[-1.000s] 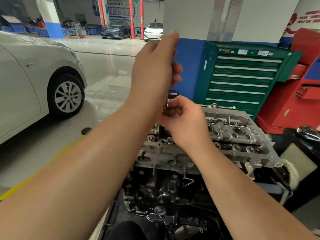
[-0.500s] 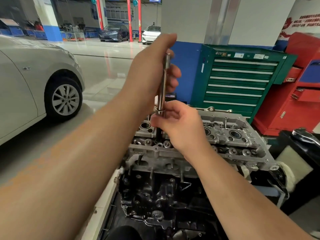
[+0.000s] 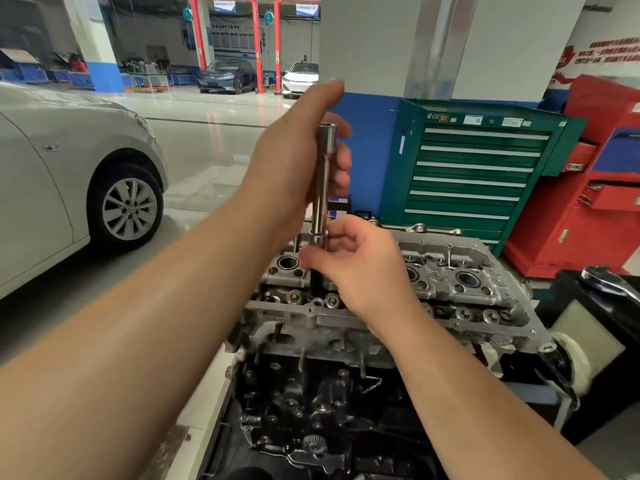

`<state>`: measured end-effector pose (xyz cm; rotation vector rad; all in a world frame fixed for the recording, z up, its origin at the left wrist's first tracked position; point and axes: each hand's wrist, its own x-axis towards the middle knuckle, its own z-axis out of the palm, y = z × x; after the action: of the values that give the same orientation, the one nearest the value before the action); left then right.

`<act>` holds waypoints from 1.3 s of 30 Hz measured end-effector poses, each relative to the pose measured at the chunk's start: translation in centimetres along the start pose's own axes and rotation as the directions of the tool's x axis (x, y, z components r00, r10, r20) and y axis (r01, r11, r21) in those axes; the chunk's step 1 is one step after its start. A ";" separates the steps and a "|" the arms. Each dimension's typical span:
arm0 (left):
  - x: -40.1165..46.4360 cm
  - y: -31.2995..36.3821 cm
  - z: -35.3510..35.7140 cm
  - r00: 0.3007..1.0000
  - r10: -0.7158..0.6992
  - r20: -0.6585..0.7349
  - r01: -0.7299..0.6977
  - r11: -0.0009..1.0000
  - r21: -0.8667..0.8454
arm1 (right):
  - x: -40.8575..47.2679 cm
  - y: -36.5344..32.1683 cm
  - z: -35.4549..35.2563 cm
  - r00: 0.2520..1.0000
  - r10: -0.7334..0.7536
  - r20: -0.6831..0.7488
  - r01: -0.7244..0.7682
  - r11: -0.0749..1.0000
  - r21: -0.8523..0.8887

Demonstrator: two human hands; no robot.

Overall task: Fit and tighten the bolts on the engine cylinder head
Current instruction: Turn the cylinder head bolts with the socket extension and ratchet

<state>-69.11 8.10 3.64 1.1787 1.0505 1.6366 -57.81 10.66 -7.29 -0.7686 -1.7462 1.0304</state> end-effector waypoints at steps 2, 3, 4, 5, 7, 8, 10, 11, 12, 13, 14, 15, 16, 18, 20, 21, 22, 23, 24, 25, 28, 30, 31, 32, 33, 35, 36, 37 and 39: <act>-1.0 -0.8 1.2 0.969 0.139 -0.203 -0.133 0.990 0.045 | -0.1 -0.1 0.5 0.995 -0.044 -0.089 0.036 0.996 -0.085; -1.5 -1.2 1.9 0.962 0.156 -0.222 -0.146 0.987 0.062 | -0.2 -0.1 0.6 0.990 -0.078 -0.116 0.062 0.988 -0.139; -1.9 -1.7 2.5 0.961 0.165 -0.220 -0.146 0.984 0.101 | -0.2 -0.2 0.8 0.986 -0.100 -0.131 0.075 0.980 -0.184; -2.2 -2.1 3.0 0.956 0.190 -0.225 -0.156 0.975 0.161 | -0.2 -0.3 0.8 0.987 -0.100 -0.129 0.071 0.975 -0.209; -1.8 -2.3 3.1 0.941 0.244 -0.235 -0.195 0.958 0.212 | -0.2 -0.4 0.5 0.995 -0.088 -0.044 0.079 0.979 -0.190; -1.4 -2.1 2.6 0.962 0.198 -0.188 -0.169 0.972 0.161 | -0.3 -0.3 0.3 0.996 -0.083 0.024 0.086 0.987 -0.136; -0.2 -1.0 1.1 0.995 -0.012 0.102 0.012 1.000 0.003 | -0.4 0.0 -0.3 0.991 -0.071 0.110 0.071 0.997 0.001; 0.3 -0.2 0.2 0.960 -0.104 0.261 0.119 0.992 -0.042 | -0.4 0.1 -0.5 0.988 -0.067 0.138 0.059 0.996 0.060; 0.5 0.3 -0.5 0.923 -0.140 0.358 0.174 0.983 -0.062 | -0.3 0.3 -0.6 0.987 -0.057 0.152 0.044 0.995 0.089; 0.5 0.5 -1.0 0.919 -0.146 0.367 0.182 0.981 -0.067 | -0.1 0.3 -0.6 0.988 -0.041 0.151 0.027 0.995 0.092; 0.5 0.6 -1.1 0.942 -0.142 0.303 0.161 0.986 -0.038 | 0.0 0.4 -0.5 0.991 -0.024 0.131 0.013 0.996 0.085; 0.3 0.5 -0.8 0.975 -0.109 0.191 0.109 0.994 0.013 | 0.2 0.3 -0.3 0.995 -0.007 0.095 0.000 0.998 0.070; -0.2 0.3 -0.1 0.998 -0.042 0.054 0.038 0.997 0.073 | 0.3 0.3 -0.2 0.999 0.011 0.050 -0.014 0.999 0.052; -1.6 -0.4 1.5 0.975 0.134 -0.179 -0.105 0.981 0.163 | 0.3 0.2 0.3 0.999 0.008 -0.046 -0.008 1.000 -0.013; -2.6 -1.3 3.1 0.934 0.253 -0.251 -0.204 0.958 0.203 | 0.4 0.2 0.6 0.992 -0.031 -0.121 0.016 0.992 -0.128; -2.9 -1.7 3.7 0.922 0.285 -0.264 -0.230 0.948 0.220 | 0.4 0.2 0.7 0.991 -0.028 -0.129 0.007 0.987 -0.161; -2.9 -1.8 4.1 0.911 0.303 -0.280 -0.238 0.940 0.244 | 0.3 0.0 0.6 0.993 -0.014 -0.117 -0.006 0.987 -0.163; -2.5 -1.7 4.2 0.905 0.304 -0.299 -0.228 0.937 0.264 | 0.3 0.1 0.4 0.996 -0.005 -0.085 -0.008 0.989 -0.149; -1.8 -1.4 3.9 0.919 0.268 -0.288 -0.196 0.947 0.253 | 0.1 0.1 0.2 0.999 -0.014 -0.035 0.009 0.992 -0.128; -1.0 -0.9 3.3 0.955 0.187 -0.229 -0.138 0.967 0.213 | -0.1 0.2 -0.1 0.999 -0.031 0.023 0.033 0.994 -0.108; 0.8 0.8 0.7 0.964 -0.136 0.227 0.127 0.990 0.055 | -0.3 0.4 -0.7 0.991 -0.017 0.132 0.010 0.998 0.056; 0.7 1.3 -0.6 0.924 -0.166 0.344 0.185 0.982 -0.023 | -0.3 0.4 -0.6 0.990 -0.004 0.144 -0.014 0.992 0.124; 0.7 1.2 -0.7 0.948 -0.156 0.276 0.174 0.984 -0.043 | -0.1 0.3 -0.5 0.994 0.011 0.112 -0.023 0.994 0.110; 0.5 1.0 -0.6 0.980 -0.118 0.162 0.124 0.992 -0.027 | 0.0 0.1 -0.3 0.998 0.030 0.056 -0.034 0.996 0.077; 0.0 0.7 -0.1 0.999 -0.046 0.019 0.046 0.998 0.031 | 0.1 0.1 -0.1 0.999 0.046 -0.009 -0.046 0.998 0.042; -1.0 -0.1 1.4 0.982 0.087 -0.170 -0.062 0.987 0.146 | -0.1 0.1 0.2 0.992 0.008 -0.127 -0.018 0.996 -0.083; -1.5 -0.7 2.3 0.974 0.106 -0.199 -0.075 0.984 0.160 | -0.1 0.3 0.4 0.985 -0.054 -0.163 0.023 0.982 -0.187; -2.0 -1.2 3.0 0.970 0.121 -0.212 -0.089 0.984 0.154 | -0.2 0.5 0.5 0.979 -0.109 -0.174 0.060 0.962 -0.266; -2.3 -1.5 3.3 0.946 0.210 -0.247 -0.147 0.957 0.252 | -0.4 0.5 0.6 0.977 -0.133 -0.165 0.081 0.954 -0.290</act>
<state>-65.20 6.90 2.32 1.2542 1.3707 1.8981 -58.22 10.32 -8.00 -0.9041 -1.7736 0.6230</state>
